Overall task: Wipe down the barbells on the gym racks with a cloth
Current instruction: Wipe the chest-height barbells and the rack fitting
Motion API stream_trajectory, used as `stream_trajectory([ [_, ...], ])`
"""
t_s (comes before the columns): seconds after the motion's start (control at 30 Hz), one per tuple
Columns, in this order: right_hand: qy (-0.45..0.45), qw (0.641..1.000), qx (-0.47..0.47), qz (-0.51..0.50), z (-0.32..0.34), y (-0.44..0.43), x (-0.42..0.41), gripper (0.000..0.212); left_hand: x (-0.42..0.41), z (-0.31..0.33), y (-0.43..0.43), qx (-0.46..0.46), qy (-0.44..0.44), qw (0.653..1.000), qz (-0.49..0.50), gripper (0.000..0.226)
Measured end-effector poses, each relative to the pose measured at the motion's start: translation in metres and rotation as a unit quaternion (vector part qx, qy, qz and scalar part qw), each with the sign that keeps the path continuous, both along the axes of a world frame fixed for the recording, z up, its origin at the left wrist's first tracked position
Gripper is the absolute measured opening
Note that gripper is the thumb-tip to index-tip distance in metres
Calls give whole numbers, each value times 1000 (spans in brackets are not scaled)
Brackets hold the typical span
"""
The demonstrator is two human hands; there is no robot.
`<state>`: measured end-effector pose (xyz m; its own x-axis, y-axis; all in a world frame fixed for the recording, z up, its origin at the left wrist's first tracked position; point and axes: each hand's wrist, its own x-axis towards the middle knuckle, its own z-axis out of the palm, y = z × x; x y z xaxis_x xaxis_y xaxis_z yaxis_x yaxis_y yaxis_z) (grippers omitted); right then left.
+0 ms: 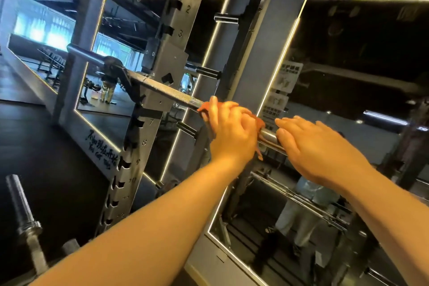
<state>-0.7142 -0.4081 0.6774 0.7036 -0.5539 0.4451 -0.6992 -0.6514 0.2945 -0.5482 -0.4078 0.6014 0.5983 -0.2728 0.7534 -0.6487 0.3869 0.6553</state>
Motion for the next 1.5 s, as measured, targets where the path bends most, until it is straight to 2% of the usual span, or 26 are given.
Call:
stream_trajectory([
  [0.13, 4, 1000, -4, -3, -2, 2, -2, 59, 67, 28, 1, 70, 79, 994, 38, 31],
  [0.2, 3, 1000, -10, -7, -3, 0, -2, 58, 70, 34, 4, 128, 49, 989, 60, 31],
  [0.27, 2, 1000, -8, -9, -2, 0, -1, 58, 43, 28, 6, 183, -37, 977, 104, 28],
  [0.33, -1, 1000, -3, -11, -2, 1, 0, 57, 8, 15, 11, 160, -105, 974, 122, 36],
  [0.4, -1, 1000, 7, -16, -1, 1, 1, 57, -10, 3, 14, 104, -155, 980, 65, 45],
  [0.5, -3, 1000, 20, -22, 2, 3, 3, 59, 14, -3, 18, 91, -212, 973, 4, 40],
  [0.57, -2, 1000, 13, -24, 2, 8, 3, 61, 50, 2, 18, 103, -225, 968, 34, 40],
  [0.67, -3, 998, -14, -62, -1, 20, 5, 58, 104, 21, 9, 206, -219, 943, 142, 43],
  [0.73, -15, 997, 0, -78, 0, 26, 17, 49, 110, 26, 2, 236, -197, 934, 182, 42],
  [0.77, -19, 997, 8, -70, 2, 29, 27, 45, 101, 23, -4, 220, -183, 940, 188, 39],
  [0.83, -43, 998, 13, -43, 4, 24, 51, 45, 68, 4, -8, 125, -136, 971, 152, 26],
  [0.9, -44, 999, 17, -27, 5, 11, 71, 52, 34, -20, -2, 52, -98, 993, 37, 31],
  [0.97, -21, 998, 43, -43, 5, -7, 81, 55, 25, -35, 7, 8, -97, 994, -50, 35],
  [1.03, -43, 992, 103, -51, 9, -15, 84, 44, 49, -35, 5, 6, -140, 990, -17, 35],
  [1.1, -51, 992, 109, -41, 10, -18, 84, 36, 86, -27, -4, 26, -163, 985, 44, 35],
  [1.23, -18, 995, 93, -44, 10, -15, 85, 29, 134, -5, -18, 46, -84, 991, 91, 43],
  [1.33, -17, 994, 96, -54, 11, -13, 85, 23, 95, -9, -20, 19, -42, 996, 82, 37],
  [1.4, 4, 995, 88, -55, 9, -15, 86, 23, 50, -23, -13, -19, -33, 997, 61, 45],
  [1.5, -20, 993, 108, -35, 9, -21, 86, 35, -4, -32, 2, -23, -6, 997, -69, 56],
])
